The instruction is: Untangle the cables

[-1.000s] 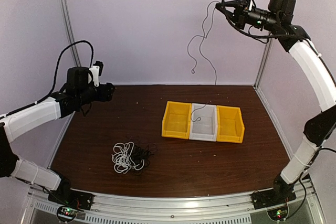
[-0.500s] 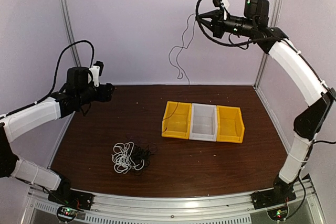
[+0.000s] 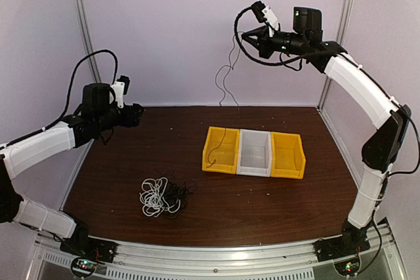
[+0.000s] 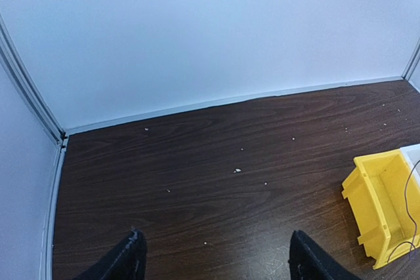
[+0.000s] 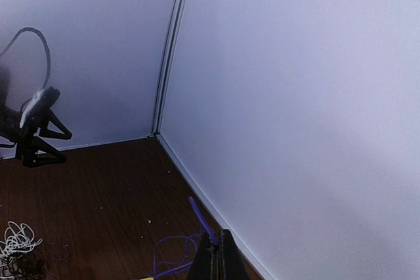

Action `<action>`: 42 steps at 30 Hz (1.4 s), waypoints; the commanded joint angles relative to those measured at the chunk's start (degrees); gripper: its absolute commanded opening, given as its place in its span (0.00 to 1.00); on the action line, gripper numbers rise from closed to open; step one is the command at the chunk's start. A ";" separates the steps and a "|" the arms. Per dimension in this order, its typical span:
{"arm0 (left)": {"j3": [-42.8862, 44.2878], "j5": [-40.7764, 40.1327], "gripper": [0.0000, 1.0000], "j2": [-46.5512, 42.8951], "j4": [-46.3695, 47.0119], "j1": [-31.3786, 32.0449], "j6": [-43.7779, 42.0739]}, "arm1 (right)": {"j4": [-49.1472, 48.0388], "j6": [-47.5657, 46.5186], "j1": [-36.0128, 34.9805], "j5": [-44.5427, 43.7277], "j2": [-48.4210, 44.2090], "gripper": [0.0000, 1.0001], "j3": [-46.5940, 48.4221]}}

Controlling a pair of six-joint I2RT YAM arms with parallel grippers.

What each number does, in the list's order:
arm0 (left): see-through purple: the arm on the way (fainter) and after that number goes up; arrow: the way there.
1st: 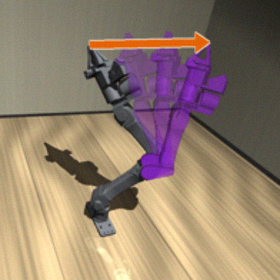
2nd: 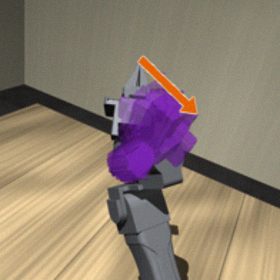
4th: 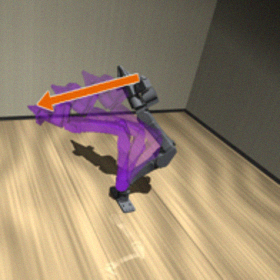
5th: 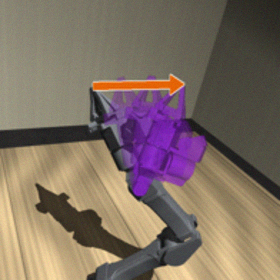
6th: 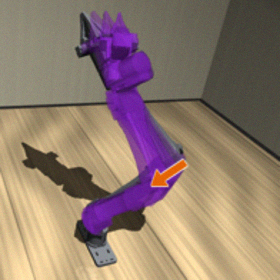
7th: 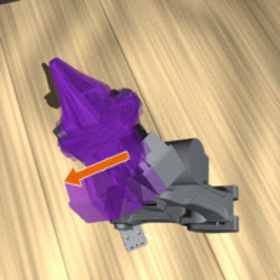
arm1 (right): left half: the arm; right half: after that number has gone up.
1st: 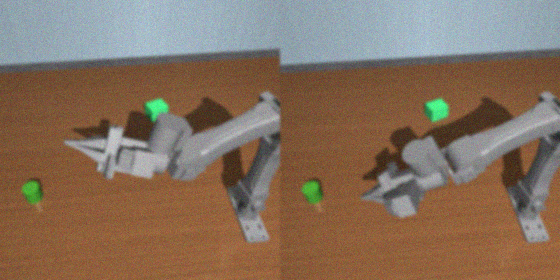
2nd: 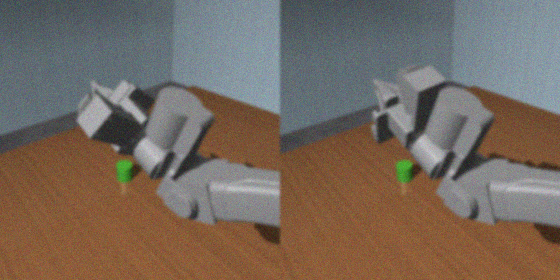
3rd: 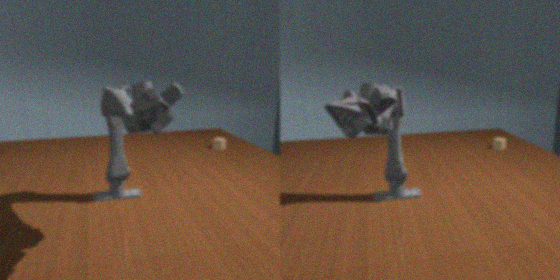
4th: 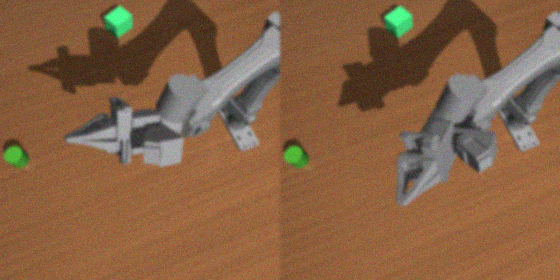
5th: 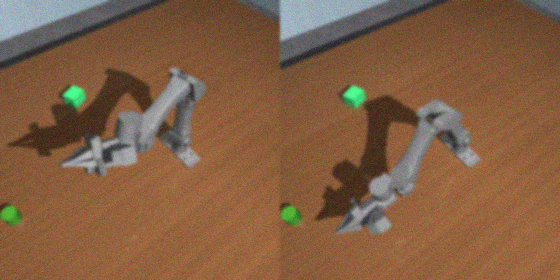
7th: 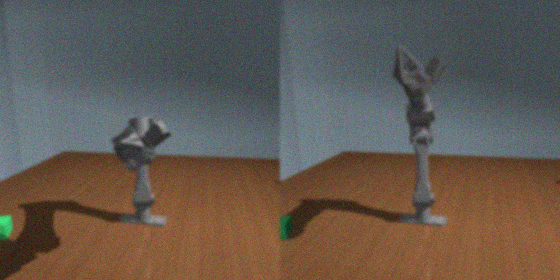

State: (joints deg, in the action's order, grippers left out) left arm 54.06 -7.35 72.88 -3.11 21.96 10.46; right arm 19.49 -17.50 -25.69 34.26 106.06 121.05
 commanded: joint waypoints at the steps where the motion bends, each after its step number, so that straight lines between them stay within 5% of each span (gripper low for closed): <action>1: 0.08 0.99 0.76 -0.66 1.62 0.02 -0.83 | -1.96 -0.10 -0.06 -2.24 -4.17 0.00 -0.36; 20: 0.05 3.31 0.76 1.21 1.55 0.02 -0.38 | -1.90 -0.16 -0.96 -1.49 -3.29 0.00 1.37; 33: -0.01 3.07 0.76 0.68 1.18 0.02 -0.62 | -4.12 -1.28 -3.12 2.82 -9.48 0.00 -23.66; 42: 0.37 3.29 0.76 0.59 0.57 0.02 -0.93 | 1.91 -4.83 -10.09 2.74 -11.29 0.00 -22.63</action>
State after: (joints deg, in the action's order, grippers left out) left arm 54.06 -4.86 73.71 -3.27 21.96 10.33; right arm 19.11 -20.10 -32.08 36.40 99.15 95.18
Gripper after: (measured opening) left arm 0.759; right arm 0.007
